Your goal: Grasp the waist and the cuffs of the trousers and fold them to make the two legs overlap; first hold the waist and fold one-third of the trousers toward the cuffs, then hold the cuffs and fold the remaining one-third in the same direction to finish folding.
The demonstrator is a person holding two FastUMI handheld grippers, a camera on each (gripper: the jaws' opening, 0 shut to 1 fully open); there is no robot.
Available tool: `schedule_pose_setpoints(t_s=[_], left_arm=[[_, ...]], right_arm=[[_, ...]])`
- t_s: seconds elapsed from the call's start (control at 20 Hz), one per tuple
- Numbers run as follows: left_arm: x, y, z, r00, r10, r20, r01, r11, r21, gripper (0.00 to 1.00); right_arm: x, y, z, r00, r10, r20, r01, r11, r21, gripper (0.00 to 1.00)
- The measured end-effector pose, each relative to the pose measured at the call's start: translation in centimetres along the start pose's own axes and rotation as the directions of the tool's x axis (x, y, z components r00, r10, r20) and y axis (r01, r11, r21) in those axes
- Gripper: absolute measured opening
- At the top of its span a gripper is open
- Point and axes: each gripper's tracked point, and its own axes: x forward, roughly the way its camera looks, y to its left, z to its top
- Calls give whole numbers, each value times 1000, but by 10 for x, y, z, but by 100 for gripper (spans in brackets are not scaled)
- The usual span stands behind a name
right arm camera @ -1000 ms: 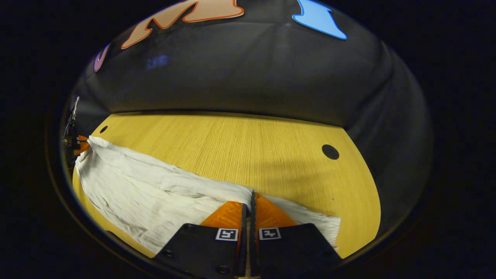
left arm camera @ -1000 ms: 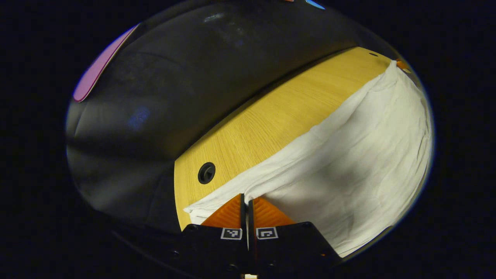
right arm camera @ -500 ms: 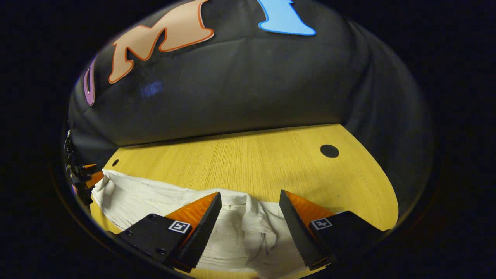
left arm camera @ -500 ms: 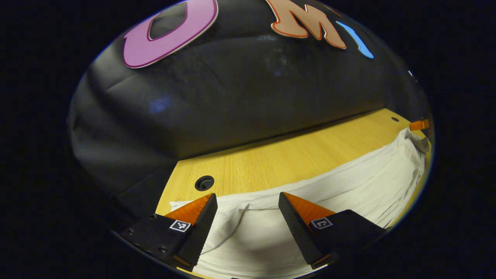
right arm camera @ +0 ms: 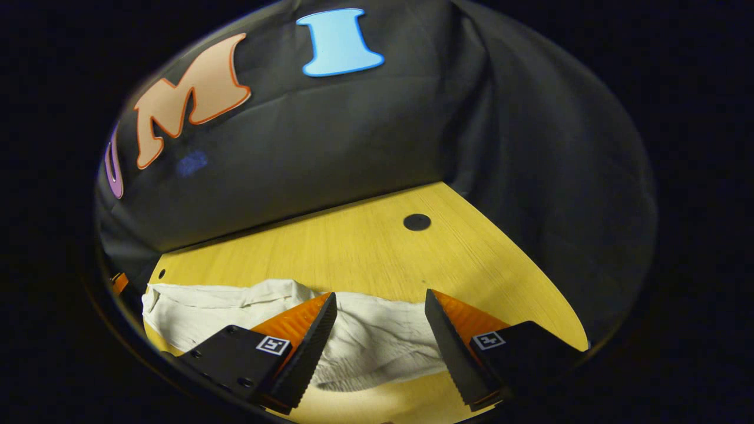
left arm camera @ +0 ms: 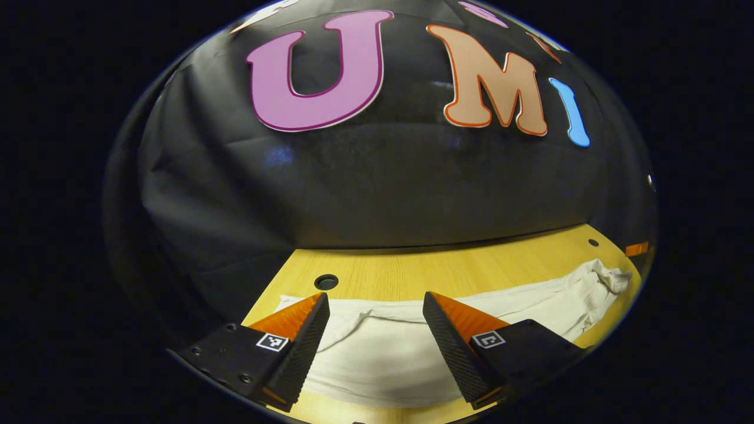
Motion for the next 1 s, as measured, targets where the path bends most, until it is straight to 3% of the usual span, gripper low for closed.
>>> schedule_pose_setpoints(t_s=[0.05, 0.1, 0.25, 0.45, 0.5, 0.6, 0.75, 0.8, 0.85, 0.95, 1.0], left_arm=[[-9, 0, -1, 1000, 11, 1, -11, 1000, 5, 96], [-20, 0, -5, 1000, 22, -2, -22, 1000, 13, 96], [-37, -9, -14, 999, 34, -25, -34, 999, 14, 96], [-53, -32, -22, 999, 16, -31, -17, 998, -57, 96], [-55, -37, -23, 999, 14, -33, -16, 997, -71, 96], [-57, -41, -21, 999, 15, -30, -17, 997, -77, 97], [-62, -50, -17, 1000, 8, -24, -9, 998, -62, 97], [-62, -52, -16, 1000, 5, -24, -7, 998, -57, 97], [-62, -54, -15, 1000, 5, -23, -7, 999, -53, 97], [-64, -57, -13, 1000, 6, -22, -7, 999, -48, 97], [-66, -59, -13, 1000, 5, -21, -6, 999, -47, 97]], right_arm=[[-2, -11, -5, 1000, -12, -7, 12, 1000, 19, 92], [-3, -22, -11, 1000, -24, -16, 25, 999, 39, 96], [0, -41, -33, 998, -17, -61, 25, 991, 135, 96], [6, -46, -52, 996, 11, -84, 10, 971, 240, 92], [6, -45, -55, 996, 26, -86, -1, 961, 276, 96], [8, -44, -60, 994, 55, -90, -22, 943, 333, 96], [11, -40, -67, 991, 100, -93, -54, 912, 407, 87], [12, -38, -70, 988, 116, -100, -63, 903, 424, 93], [13, -36, -73, 986, 130, -104, -73, 898, 433, 93], [15, -36, -75, 987, 128, -97, -74, 899, 432, 73], [15, -35, -75, 987, 131, -98, -75, 897, 435, 81]])
